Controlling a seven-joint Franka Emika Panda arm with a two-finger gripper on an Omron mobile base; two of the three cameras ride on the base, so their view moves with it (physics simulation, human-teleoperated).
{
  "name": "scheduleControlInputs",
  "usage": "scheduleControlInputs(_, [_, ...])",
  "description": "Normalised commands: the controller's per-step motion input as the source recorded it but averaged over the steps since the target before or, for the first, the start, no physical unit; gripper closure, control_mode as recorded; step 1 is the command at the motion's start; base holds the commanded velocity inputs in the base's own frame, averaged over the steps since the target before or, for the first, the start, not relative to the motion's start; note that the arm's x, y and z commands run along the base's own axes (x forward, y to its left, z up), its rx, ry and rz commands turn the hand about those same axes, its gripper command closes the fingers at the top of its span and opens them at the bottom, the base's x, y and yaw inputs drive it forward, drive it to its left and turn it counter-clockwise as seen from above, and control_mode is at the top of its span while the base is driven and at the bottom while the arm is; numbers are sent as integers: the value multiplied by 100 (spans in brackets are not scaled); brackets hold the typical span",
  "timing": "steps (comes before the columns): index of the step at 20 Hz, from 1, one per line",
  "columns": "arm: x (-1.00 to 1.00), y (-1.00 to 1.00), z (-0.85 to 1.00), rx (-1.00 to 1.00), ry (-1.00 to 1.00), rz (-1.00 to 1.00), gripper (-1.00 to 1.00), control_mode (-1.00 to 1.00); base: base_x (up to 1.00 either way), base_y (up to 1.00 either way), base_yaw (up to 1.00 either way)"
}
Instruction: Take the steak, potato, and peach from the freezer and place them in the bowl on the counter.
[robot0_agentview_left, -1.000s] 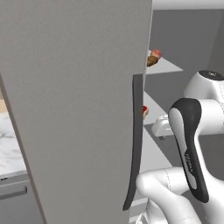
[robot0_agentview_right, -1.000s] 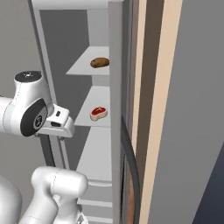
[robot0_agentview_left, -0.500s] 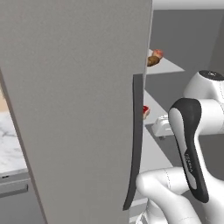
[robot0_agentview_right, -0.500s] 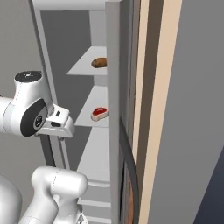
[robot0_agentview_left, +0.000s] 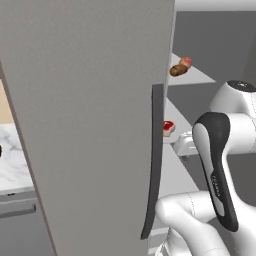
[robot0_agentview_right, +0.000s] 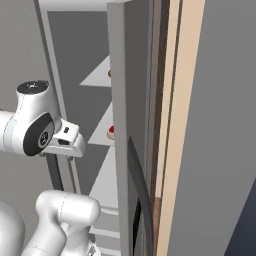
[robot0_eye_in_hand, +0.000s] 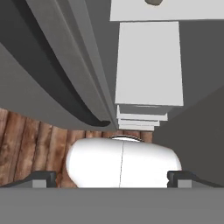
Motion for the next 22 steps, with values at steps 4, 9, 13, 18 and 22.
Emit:
scheduleControlInputs(4, [0, 0, 0, 0, 0, 0, -100, 100, 34, -78, 18])
scheduleControlInputs(9, [0, 0, 0, 0, 0, 0, -100, 100, 28, -54, 9])
scheduleControlInputs(13, [0, 0, 0, 0, 0, 0, -100, 100, 7, -18, 0])
scheduleControlInputs(18, [0, 0, 0, 0, 0, 0, -100, 100, 0, -1, 0])
scheduleControlInputs(22, [0, 0, 0, 0, 0, 0, -100, 100, 0, 0, 0])
